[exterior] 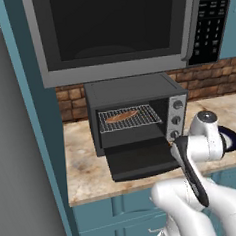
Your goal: Pull the toaster oven rack outwards. Pick up the baguette from the plate and place it on the toaster oven rack. Close the toaster oven door fully and set the temperature to the lowest setting.
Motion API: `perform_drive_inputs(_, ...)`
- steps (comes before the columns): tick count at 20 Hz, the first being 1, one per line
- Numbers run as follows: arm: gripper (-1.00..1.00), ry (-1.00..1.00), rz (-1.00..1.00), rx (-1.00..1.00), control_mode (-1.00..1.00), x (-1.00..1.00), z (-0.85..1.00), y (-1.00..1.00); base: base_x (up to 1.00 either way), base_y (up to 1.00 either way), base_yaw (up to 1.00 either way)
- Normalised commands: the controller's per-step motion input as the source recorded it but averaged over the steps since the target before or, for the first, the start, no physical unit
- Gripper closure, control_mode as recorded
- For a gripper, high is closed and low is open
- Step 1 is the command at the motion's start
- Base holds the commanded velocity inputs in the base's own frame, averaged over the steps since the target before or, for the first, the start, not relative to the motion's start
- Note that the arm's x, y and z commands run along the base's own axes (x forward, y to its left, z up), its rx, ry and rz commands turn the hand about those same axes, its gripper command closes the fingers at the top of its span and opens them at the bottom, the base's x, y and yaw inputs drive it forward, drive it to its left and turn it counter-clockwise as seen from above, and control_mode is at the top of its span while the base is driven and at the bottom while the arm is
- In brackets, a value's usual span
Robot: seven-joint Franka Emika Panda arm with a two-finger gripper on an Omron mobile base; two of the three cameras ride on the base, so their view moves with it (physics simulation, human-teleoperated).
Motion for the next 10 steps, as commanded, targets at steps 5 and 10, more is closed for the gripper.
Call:
perform_drive_inputs(5,-1.00,-0.02,0.34,0.11,-1.00,-0.01,-0.30,-0.08,0.00,0.00,0.00)
perform_drive_inputs(10,-1.00,-0.20,0.45,0.03,-1.00,-0.04,-0.16,0.00,0.00,0.00,0.00)
